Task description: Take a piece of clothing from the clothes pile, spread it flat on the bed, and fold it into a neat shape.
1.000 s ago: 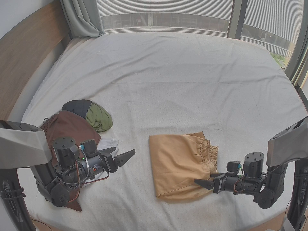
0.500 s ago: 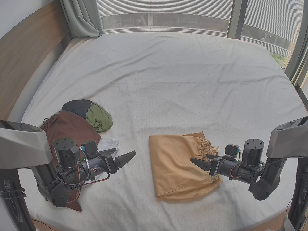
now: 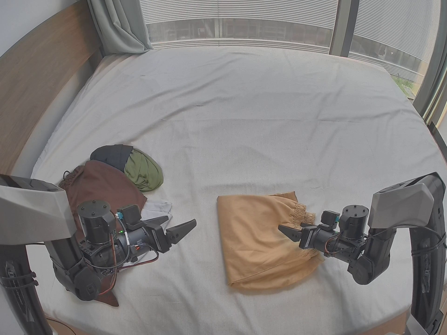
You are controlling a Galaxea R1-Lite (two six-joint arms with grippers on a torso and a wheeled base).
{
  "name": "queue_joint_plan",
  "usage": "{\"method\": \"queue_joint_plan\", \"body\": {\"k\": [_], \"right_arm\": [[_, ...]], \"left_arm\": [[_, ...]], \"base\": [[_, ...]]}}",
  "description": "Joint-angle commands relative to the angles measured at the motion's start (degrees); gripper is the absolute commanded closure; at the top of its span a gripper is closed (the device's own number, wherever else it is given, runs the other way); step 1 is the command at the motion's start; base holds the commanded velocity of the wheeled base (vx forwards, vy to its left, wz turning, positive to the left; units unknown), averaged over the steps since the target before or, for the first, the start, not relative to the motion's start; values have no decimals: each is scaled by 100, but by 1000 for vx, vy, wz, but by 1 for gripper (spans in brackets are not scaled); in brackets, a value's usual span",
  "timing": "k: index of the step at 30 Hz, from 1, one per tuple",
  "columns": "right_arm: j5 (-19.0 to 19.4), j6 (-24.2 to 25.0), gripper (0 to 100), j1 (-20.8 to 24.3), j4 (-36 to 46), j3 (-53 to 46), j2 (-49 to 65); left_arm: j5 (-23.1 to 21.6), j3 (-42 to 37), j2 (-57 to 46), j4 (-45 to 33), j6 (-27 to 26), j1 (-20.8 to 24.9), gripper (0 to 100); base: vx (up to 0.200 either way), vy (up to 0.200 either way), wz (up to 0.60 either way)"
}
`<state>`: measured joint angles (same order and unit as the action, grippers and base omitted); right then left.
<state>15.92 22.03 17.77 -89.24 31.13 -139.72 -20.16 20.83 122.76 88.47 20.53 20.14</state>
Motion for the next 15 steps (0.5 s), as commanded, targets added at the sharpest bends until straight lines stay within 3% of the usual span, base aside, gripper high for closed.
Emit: {"method": "queue_joint_plan", "body": {"k": [1,8,15], "right_arm": [[-36,3,0,-46,3,95,-284],[-54,3,0,-2,-6,-2,-73],[-45,-14,0,112,47,-644,894]], "left_arm": [[-5,0,11,4,4,-1,0],[-5,8,46,4,4,-1,0],[-14,8,29,4,4,-1,0]], "base": [[0,0,0],[0,0,0],[0,0,0]]}}
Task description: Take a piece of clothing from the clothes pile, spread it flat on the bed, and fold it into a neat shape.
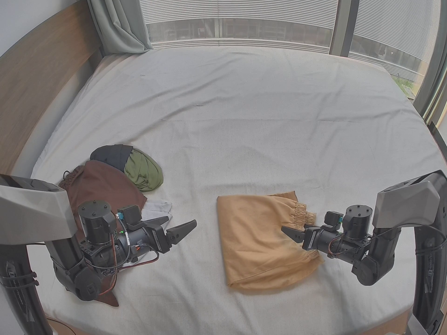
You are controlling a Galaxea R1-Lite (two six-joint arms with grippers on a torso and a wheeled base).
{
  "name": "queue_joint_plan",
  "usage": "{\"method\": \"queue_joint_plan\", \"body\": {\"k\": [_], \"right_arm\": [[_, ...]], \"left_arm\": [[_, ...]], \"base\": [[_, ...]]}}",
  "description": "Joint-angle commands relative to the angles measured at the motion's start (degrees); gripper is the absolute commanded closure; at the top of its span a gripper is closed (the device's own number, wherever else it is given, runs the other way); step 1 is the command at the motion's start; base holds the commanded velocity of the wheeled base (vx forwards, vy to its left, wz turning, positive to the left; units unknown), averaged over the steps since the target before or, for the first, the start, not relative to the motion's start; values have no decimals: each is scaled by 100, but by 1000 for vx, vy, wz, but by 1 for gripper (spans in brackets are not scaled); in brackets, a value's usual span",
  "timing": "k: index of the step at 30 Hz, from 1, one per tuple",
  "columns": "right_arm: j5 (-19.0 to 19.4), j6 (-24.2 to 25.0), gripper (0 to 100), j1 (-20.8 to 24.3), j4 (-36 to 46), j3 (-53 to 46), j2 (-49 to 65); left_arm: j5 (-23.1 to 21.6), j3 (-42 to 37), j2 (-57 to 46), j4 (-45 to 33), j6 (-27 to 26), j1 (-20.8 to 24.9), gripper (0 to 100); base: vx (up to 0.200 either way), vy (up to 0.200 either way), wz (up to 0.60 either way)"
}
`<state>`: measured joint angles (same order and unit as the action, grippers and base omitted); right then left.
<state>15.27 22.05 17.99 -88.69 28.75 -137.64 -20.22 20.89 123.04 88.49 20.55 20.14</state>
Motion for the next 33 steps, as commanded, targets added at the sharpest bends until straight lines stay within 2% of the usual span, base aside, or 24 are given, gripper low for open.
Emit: {"method": "queue_joint_plan", "body": {"k": [1,6,14,25,33], "right_arm": [[19,-17,0,99,0,-519,844],[55,-175,0,108,18,-1257,1284],[169,-808,0,-50,18,-2092,1222],[178,-808,0,-358,18,-2075,590],[186,-667,0,-323,18,-1908,168]], "left_arm": [[1,-6,1,1,1,8,0],[1,-15,10,1,-7,8,0],[1,-42,18,1,-7,8,0],[1,-50,27,1,-7,16,0],[1,-50,18,1,-7,16,0]], "base": [[0,0,0],[0,0,0],[0,0,0],[0,0,0],[0,0,0]]}}
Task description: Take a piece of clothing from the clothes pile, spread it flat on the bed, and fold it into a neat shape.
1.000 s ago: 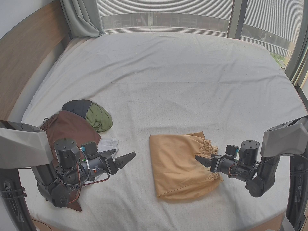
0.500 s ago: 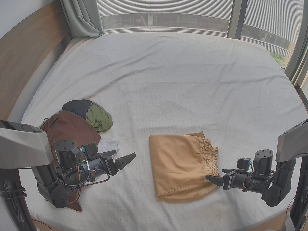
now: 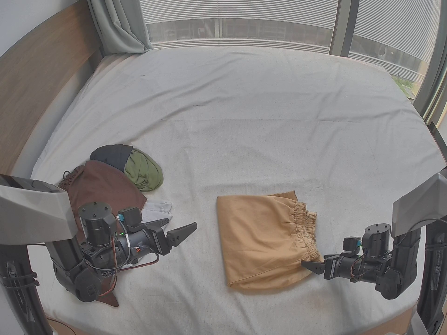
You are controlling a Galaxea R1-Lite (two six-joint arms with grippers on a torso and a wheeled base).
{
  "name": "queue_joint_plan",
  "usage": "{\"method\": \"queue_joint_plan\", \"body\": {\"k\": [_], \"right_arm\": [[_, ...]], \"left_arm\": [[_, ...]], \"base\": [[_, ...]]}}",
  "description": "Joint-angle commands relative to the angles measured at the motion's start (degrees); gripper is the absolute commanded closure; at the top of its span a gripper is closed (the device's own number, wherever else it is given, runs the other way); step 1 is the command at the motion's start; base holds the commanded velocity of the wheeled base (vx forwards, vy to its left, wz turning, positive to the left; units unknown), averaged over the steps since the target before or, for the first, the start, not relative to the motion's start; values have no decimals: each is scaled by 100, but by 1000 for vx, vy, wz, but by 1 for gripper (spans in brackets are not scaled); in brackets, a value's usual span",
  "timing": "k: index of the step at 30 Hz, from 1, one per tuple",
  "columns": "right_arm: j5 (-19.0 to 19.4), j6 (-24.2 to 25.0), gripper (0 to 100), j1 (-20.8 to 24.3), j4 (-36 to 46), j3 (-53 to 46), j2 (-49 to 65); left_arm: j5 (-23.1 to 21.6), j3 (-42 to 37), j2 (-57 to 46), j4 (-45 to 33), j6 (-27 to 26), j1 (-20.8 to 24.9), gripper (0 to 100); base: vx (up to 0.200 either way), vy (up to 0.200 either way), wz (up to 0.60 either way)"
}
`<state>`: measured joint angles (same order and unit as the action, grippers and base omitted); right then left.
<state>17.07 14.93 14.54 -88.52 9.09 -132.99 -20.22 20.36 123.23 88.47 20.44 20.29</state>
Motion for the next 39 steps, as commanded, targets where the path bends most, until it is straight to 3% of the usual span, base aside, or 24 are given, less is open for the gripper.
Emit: {"method": "queue_joint_plan", "body": {"k": [1,4,12,33,34,39], "right_arm": [[7,80,0,40,1,57,-307],[7,335,0,93,1,154,-351],[-28,1556,0,497,1,673,-359],[-37,1636,0,514,-8,708,-359],[-37,1636,100,514,1,708,-359],[-46,1636,100,550,-8,708,-359]], "left_arm": [[1,3,8,4,3,2,0],[1,-6,8,4,3,2,0],[1,-32,-1,4,3,2,0],[1,-41,-1,4,3,2,0],[1,-41,-1,4,3,2,0],[1,-41,-1,4,-5,2,0]], "base": [[0,0,0],[0,0,0],[0,0,0],[0,0,0],[0,0,0],[0,0,0]]}}
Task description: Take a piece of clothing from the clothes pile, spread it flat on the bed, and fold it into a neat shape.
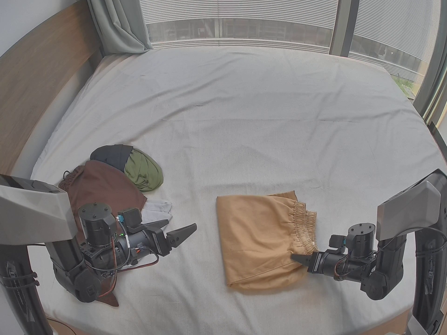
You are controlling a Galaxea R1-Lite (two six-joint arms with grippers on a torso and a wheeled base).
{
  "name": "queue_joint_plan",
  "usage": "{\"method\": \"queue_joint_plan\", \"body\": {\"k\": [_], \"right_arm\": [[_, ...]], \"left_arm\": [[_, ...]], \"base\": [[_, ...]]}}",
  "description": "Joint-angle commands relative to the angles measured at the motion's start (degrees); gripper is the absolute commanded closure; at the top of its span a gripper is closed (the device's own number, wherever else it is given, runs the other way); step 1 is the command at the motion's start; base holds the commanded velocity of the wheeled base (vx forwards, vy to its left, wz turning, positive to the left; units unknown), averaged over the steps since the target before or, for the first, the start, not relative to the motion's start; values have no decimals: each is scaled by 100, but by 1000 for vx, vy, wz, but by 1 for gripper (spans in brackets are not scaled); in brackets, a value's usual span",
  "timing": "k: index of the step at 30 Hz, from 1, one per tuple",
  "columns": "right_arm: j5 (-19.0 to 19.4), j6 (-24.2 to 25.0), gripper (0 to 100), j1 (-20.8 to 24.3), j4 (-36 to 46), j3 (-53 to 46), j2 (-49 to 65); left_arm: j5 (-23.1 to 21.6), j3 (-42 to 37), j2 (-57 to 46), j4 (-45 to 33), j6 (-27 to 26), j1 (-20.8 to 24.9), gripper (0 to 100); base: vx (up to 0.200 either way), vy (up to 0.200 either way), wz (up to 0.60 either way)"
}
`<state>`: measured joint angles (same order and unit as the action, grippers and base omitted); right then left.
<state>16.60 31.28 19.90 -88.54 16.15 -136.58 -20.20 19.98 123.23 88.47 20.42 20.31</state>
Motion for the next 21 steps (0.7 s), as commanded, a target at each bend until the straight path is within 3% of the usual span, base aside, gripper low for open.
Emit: {"method": "queue_joint_plan", "body": {"k": [1,21], "right_arm": [[1,1,100,23,-5,2,0],[1,10,100,146,-5,2,53]], "left_arm": [[7,-3,-1,4,-3,-1,0],[7,-126,-19,4,-231,-18,0]], "base": [[0,0,0],[0,0,0]]}}
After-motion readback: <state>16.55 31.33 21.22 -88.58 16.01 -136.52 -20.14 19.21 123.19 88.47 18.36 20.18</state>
